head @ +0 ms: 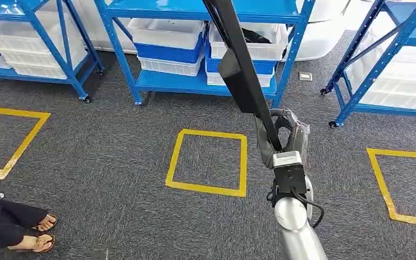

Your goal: Take the parts from the cabinet and place them on the table.

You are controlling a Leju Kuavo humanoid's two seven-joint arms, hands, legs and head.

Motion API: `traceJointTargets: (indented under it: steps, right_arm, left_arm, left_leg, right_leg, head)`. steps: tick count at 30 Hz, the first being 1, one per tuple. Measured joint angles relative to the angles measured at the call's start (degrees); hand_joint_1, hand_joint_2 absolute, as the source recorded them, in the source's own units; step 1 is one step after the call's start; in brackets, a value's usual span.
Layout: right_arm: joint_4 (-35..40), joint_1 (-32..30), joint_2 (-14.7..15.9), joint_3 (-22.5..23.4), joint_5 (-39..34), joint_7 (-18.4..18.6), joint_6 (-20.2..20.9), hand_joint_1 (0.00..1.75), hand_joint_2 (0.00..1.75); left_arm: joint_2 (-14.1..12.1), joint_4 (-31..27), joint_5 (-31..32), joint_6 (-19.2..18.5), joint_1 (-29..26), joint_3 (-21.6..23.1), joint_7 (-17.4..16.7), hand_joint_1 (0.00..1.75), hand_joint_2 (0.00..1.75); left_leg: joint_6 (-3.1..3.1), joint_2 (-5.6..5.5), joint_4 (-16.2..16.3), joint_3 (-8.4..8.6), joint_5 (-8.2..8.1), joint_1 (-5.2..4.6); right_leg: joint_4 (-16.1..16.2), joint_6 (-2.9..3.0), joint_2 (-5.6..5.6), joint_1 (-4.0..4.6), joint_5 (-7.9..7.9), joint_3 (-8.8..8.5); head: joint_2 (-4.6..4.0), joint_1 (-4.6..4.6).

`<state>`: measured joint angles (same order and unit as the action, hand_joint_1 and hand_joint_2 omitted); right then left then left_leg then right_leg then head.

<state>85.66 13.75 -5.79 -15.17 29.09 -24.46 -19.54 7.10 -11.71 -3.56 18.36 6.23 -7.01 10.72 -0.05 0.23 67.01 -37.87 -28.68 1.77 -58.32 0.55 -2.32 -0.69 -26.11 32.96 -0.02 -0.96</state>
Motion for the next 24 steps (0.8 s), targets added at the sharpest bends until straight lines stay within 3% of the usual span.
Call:
traceJointTargets:
  steps: [1,2,3,6,7,8,9,11,12,13,14,15,16,17,18,21,22,23,24]
  right_arm:
    - [0.2,0.0,-0.1,0.0,0.2,0.1,0.0,1.75,1.75]
    - [0.6,-0.1,-0.2,0.0,0.4,0.1,0.0,1.75,1.75]
    - [0.9,0.1,-0.2,0.0,0.7,0.2,0.0,1.75,1.75]
    - [1.1,0.1,-0.7,-0.4,1.3,0.5,0.1,1.75,1.75]
    - [1.3,0.1,-0.7,-0.5,1.4,0.6,0.1,1.75,1.75]
    - [1.5,0.1,-0.7,-0.5,1.5,0.6,0.1,1.75,1.75]
    - [1.6,0.1,-0.7,-0.5,1.5,0.6,0.1,1.75,1.75]
    - [1.6,-0.1,-0.6,-0.5,1.6,1.0,0.2,1.75,1.75]
    - [1.6,-0.2,-0.6,-0.5,1.7,1.0,0.3,1.75,1.75]
    - [1.6,-0.3,-0.6,-0.5,1.8,1.0,0.5,1.75,1.75]
    - [1.6,-0.3,-0.6,-0.5,1.8,1.1,0.6,1.75,1.75]
    - [1.6,-0.2,-0.6,-0.5,1.9,1.1,0.7,1.75,1.75]
    - [1.7,-0.2,-0.6,-0.5,1.9,1.1,0.7,1.75,1.75]
    - [1.8,-0.2,-0.6,-0.5,1.9,1.1,0.8,1.75,1.75]
    - [1.9,-0.2,-0.6,-0.6,1.9,1.1,0.8,1.75,1.75]
    - [1.9,-0.1,-0.8,-0.7,1.9,1.1,0.9,1.75,1.75]
    - [1.9,-0.1,-0.9,-0.8,1.9,1.1,1.0,1.75,1.75]
    - [2.0,-0.1,-1.1,-0.9,2.0,1.1,1.0,1.75,1.75]
    - [2.1,-0.1,-1.2,-0.9,2.0,1.1,1.0,1.75,1.75]
  left_arm:
    - [0.0,0.1,1.0,0.3,-0.2,1.0,-2.6,0.00,1.75]
    - [0.0,0.1,1.8,0.6,-0.3,2.0,-4.7,0.00,1.75]
    - [0.0,0.2,2.7,0.7,-0.4,2.9,-6.0,0.00,1.75]
    - [0.0,0.8,5.8,1.0,-1.2,5.9,-13.1,0.00,1.75]
    - [0.0,1.0,6.6,1.0,-1.5,6.9,-15.2,0.00,1.75]
    - [0.2,1.0,7.6,0.8,-1.8,7.8,-16.5,0.00,1.75]
    - [0.2,1.1,8.7,0.3,-1.8,8.9,-17.9,0.00,1.75]
    - [0.3,1.2,10.2,-0.4,-1.9,10.9,-19.4,0.00,1.75]
    - [0.3,1.3,10.5,-0.4,-2.0,11.6,-19.8,0.00,1.75]
    - [0.3,1.4,10.8,-0.5,-2.2,12.4,-20.1,0.00,1.75]
    - [0.3,1.4,10.8,-0.5,-2.4,12.8,-20.2,0.00,1.75]
    - [0.3,1.4,10.8,-0.5,-2.4,13.2,-20.3,0.00,1.75]
    - [0.3,1.4,10.9,-0.5,-2.4,13.6,-20.3,0.00,1.75]
    - [0.6,1.4,10.9,-0.6,-2.4,13.9,-20.3,0.00,1.75]
    - [0.5,1.4,10.9,-0.5,-2.4,14.1,-20.4,0.00,1.75]
    - [0.6,1.5,10.9,-0.7,-2.6,14.8,-20.4,0.00,1.75]
    - [0.5,1.5,10.9,-0.6,-2.7,14.8,-20.4,0.00,1.75]
    - [0.5,1.5,10.9,-0.5,-2.7,14.9,-20.3,0.00,1.75]
    - [0.5,1.5,11.2,-0.3,-2.7,15.1,-19.9,0.00,1.75]
  left_leg:
    - [0.60,1.51,-5.5,3.87,1.12,-0.35]
    - [0.70,3.64,-8.2,5.67,0.77,-0.87]
    - [0.56,2.93,-8.3,5.50,1.09,-0.99]
    - [1.51,1.39,-8.5,5.06,1.84,-1.42]
    - [1.85,0.94,-9.3,5.24,2.85,-0.76]
    - [2.14,0.63,-9.4,5.04,3.14,-0.92]
    - [2.59,0.21,-9.4,4.64,3.46,-0.92]
    - [2.73,-1.04,-9.3,3.92,3.86,-1.03]
    - [2.74,-1.64,-9.3,3.66,4.04,-1.16]
    - [2.73,-2.22,-9.3,3.49,4.19,-1.28]
    - [2.65,-2.79,-9.3,3.45,4.28,-1.37]
    - [2.60,-3.44,-9.2,3.47,4.35,-1.50]
    - [2.49,-4.02,-9.2,3.51,4.46,-1.56]
    - [2.34,-4.36,-9.2,3.43,4.59,-1.39]
    - [2.03,-4.89,-9.2,3.30,4.59,-1.79]
    - [1.13,-5.64,-9.5,2.96,5.10,-1.58]
    - [0.97,-5.27,-9.1,2.64,4.83,-1.55]
    - [0.62,-3.09,-7.9,2.17,3.77,-1.72]
    - [0.26,-1.63,-4.4,0.54,1.40,-1.56]
  right_leg:
    - [0.0,-0.05,-0.37,0.14,0.06,-0.09]
    - [-0.1,-0.22,-0.85,0.61,0.00,-0.22]
    - [-0.1,-0.46,-1.12,0.76,-0.06,-0.21]
    - [0.5,-1.53,-2.75,0.54,0.43,-0.47]
    - [-0.1,-1.91,-2.26,0.76,0.21,0.11]
    - [-2.0,-1.83,-0.25,0.44,-1.33,0.87]
    - [-5.7,-1.44,1.01,0.33,-3.58,2.52]
    - [-14.9,-1.20,1.81,0.37,-7.61,6.61]
    - [-17.5,-1.43,1.97,0.38,-8.35,7.67]
    - [-17.0,-1.72,2.05,0.38,-7.93,7.28]
    - [-13.9,-2.02,2.13,0.40,-6.61,5.41]
    - [-8.5,-2.27,2.40,0.41,-4.51,2.45]
    - [-2.4,-2.23,3.33,0.48,-2.44,-0.73]
    - [1.1,-1.70,5.02,0.59,-1.79,-2.18]
    - [1.4,-1.30,4.67,0.94,-1.47,-2.29]
    - [1.4,-0.61,3.75,1.21,-1.04,-2.32]
    - [2.0,0.01,3.19,-0.44,-0.53,-2.63]
    - [2.2,0.20,2.75,-0.18,-0.48,-2.77]
    - [2.2,0.70,2.27,-0.18,-0.44,-2.82]
  head:
    - [0.00,-0.07]
    - [0.00,-0.04]
    - [0.00,0.29]
    - [0.00,0.22]
    - [0.00,0.26]
    - [0.00,0.33]
    - [0.00,0.39]
    - [0.00,0.53]
    - [0.00,0.59]
    - [0.00,0.52]
    - [0.00,0.55]
    - [0.00,0.55]
    - [0.00,0.57]
    - [0.00,0.50]
    - [0.00,0.48]
    - [0.00,0.66]
    - [0.00,0.50]
    - [0.00,0.52]
    - [0.00,0.15]
